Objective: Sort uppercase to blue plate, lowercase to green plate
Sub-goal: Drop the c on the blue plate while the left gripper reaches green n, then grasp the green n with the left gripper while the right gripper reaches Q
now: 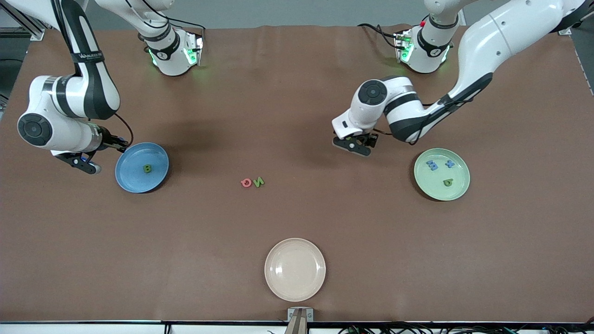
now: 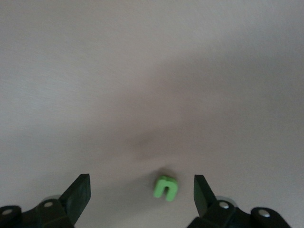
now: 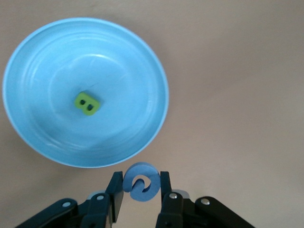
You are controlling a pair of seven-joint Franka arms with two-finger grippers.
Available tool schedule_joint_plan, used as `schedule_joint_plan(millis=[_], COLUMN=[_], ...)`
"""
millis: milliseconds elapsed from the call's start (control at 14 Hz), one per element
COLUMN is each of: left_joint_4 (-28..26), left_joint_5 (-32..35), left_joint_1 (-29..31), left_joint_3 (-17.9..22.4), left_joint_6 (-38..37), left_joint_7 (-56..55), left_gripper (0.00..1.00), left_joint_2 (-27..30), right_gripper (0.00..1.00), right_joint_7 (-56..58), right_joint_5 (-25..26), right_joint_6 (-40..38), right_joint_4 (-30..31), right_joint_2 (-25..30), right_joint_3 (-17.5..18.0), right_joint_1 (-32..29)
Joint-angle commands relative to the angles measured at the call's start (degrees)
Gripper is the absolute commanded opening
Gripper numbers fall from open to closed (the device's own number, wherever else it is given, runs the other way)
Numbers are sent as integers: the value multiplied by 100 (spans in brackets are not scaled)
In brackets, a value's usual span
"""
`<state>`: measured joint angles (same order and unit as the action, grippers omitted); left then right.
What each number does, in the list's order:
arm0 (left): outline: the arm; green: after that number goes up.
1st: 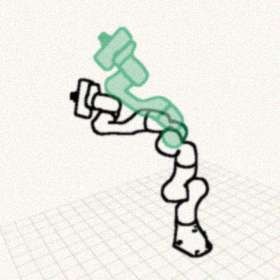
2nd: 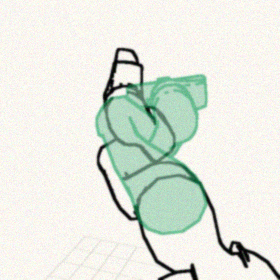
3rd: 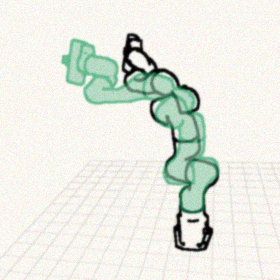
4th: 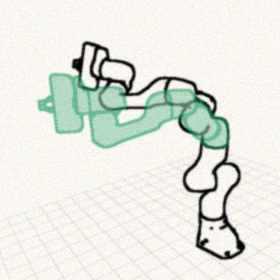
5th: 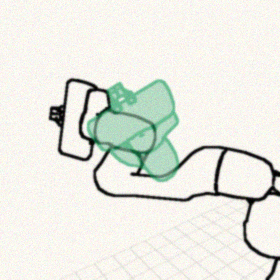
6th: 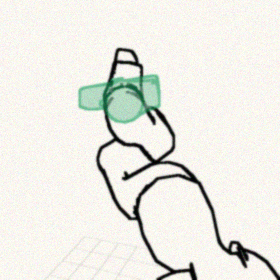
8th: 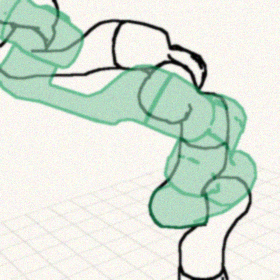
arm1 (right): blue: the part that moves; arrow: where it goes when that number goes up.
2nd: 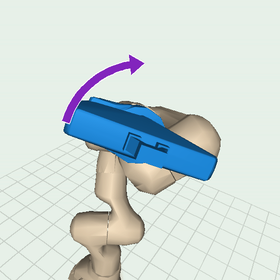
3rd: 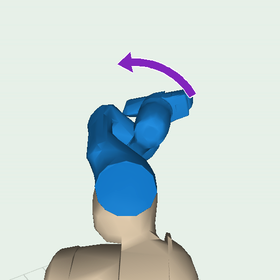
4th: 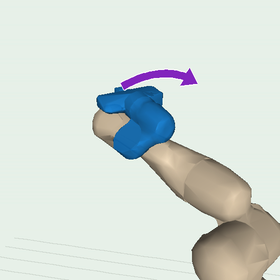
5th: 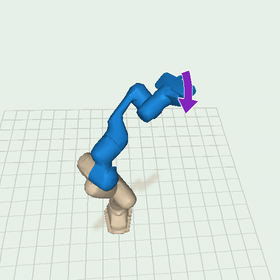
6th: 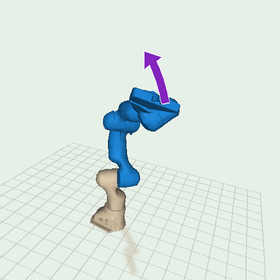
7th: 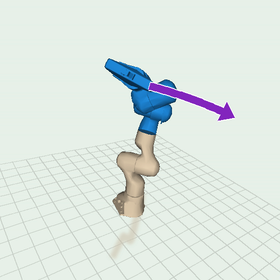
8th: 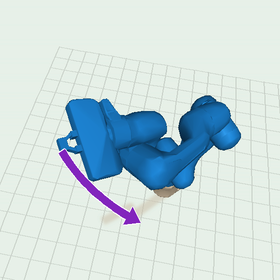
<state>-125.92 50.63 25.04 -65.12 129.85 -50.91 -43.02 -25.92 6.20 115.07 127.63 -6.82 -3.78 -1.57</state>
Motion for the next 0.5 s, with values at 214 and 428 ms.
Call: schedule_joint_plan(millis=[214,428], left_joint_4=[-187,-196], left_joint_5=[-53,-53], left_joint_1=[-104,-314], left_joint_3=[105,227], left_joint_6=[111,146], left_joint_7=[-50,-50], left_gripper=[72,66], left_joint_2=[30,22], right_gripper=[55,100], right_joint_7=[26,26], right_joint_5=[-374,-374], right_joint_6=[499,526], right_joint_4=[157,122], right_joint_2=[-152,-144], right_joint_3=[114,114], right_joint_1=[113,104])
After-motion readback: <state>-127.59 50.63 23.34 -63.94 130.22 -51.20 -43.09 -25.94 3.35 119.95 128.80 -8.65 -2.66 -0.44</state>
